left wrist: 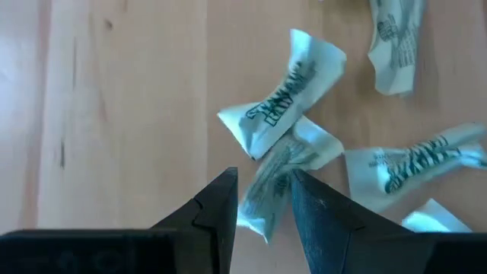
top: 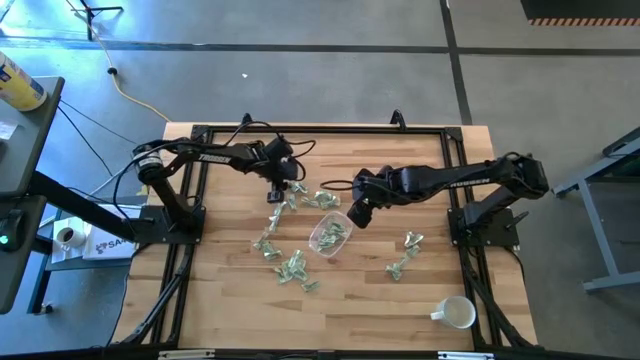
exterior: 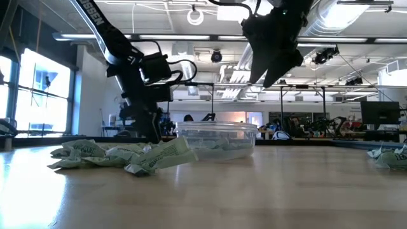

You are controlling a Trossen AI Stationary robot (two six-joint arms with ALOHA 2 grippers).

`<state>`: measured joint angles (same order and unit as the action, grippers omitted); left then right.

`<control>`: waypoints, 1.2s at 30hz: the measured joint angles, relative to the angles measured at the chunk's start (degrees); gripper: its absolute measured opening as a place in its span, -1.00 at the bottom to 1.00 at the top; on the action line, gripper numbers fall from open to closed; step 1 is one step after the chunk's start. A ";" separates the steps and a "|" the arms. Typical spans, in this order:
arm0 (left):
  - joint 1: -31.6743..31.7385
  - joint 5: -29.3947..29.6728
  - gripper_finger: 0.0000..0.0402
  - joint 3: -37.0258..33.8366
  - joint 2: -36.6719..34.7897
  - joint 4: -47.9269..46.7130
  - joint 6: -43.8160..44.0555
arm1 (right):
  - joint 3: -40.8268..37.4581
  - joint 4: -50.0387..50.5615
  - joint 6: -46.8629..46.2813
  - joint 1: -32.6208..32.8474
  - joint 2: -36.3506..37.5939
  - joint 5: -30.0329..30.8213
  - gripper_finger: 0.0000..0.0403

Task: Pick and place Stevia / Truvia into bins
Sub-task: Put the stevia packet into the transparent bin

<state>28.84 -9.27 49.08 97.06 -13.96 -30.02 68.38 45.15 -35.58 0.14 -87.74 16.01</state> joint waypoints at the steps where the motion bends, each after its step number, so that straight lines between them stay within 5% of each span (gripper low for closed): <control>1: -0.02 0.18 -0.19 0.00 0.41 0.56 0.46 | 0.00 0.02 0.00 0.00 0.00 0.02 0.44; 9: -0.05 2.89 0.08 0.33 2.83 0.78 -0.11 | 0.00 1.42 -0.19 0.31 0.00 -0.41 0.44; 13: -0.50 2.99 -0.13 0.33 2.90 -0.59 -0.13 | 0.00 5.02 -0.62 2.09 0.43 1.19 0.44; 20: -0.48 3.69 -0.86 0.46 1.94 -5.59 5.29 | 0.00 14.00 -8.23 7.85 4.82 7.15 0.44; 26: -2.78 2.64 -0.77 3.91 -3.83 -18.50 19.67 | 0.00 27.68 -23.72 15.09 10.20 13.65 0.44; 31: -9.50 -8.91 -0.86 8.74 -9.37 -15.70 27.94 | 0.00 36.08 -33.78 21.05 12.91 16.55 0.44; 36: -19.52 -9.72 -0.84 12.97 -6.40 -7.31 31.72 | -0.31 37.14 -33.99 24.30 13.22 17.13 0.44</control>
<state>9.33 -18.99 62.05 90.67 -21.26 1.70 68.07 82.29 -69.57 24.44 -74.52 33.15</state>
